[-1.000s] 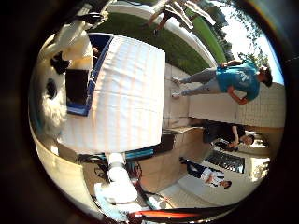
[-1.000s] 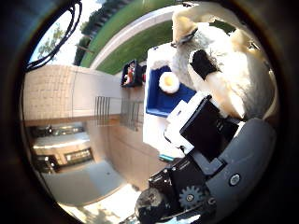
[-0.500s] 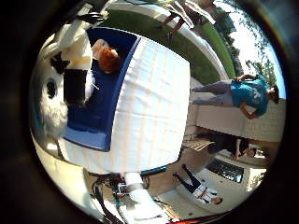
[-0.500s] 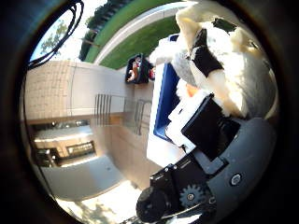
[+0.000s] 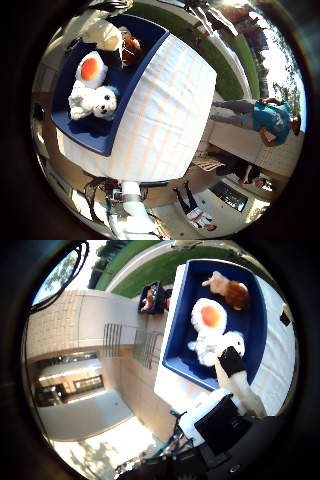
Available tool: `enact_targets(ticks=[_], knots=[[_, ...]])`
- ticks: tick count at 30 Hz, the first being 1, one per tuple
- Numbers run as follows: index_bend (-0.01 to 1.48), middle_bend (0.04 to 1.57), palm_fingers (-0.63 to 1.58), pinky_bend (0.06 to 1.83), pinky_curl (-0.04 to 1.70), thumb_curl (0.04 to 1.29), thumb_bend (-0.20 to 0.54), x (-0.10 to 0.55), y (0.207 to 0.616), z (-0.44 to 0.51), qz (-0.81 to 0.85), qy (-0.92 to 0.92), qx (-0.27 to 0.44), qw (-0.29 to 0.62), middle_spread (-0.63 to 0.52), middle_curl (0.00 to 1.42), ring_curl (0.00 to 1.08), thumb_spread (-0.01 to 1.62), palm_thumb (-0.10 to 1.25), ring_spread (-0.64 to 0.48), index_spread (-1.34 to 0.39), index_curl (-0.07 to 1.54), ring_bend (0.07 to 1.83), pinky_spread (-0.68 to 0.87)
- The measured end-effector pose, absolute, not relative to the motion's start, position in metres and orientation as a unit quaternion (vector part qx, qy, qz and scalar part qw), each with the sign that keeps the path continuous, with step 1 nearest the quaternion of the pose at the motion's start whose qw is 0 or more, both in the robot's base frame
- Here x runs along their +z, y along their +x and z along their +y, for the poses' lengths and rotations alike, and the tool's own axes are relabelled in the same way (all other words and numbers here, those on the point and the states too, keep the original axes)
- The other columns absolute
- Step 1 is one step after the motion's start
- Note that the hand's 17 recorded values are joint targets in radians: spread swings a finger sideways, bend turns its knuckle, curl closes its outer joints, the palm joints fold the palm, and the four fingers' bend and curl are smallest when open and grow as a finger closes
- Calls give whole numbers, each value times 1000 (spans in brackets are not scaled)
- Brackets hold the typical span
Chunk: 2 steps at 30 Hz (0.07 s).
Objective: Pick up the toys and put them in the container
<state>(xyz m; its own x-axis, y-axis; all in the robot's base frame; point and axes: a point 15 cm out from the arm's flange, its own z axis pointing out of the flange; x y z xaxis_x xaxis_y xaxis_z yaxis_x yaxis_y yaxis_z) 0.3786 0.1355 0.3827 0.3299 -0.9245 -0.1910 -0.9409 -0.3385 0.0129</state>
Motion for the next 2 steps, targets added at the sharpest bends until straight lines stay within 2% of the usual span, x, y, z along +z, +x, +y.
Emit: enact_targets(ticks=[2], knots=[[178, 150, -34, 885, 527, 528, -26, 404, 355, 124, 572, -815, 79, 54, 59, 374, 306, 1151, 839, 289, -436, 466, 529, 470]])
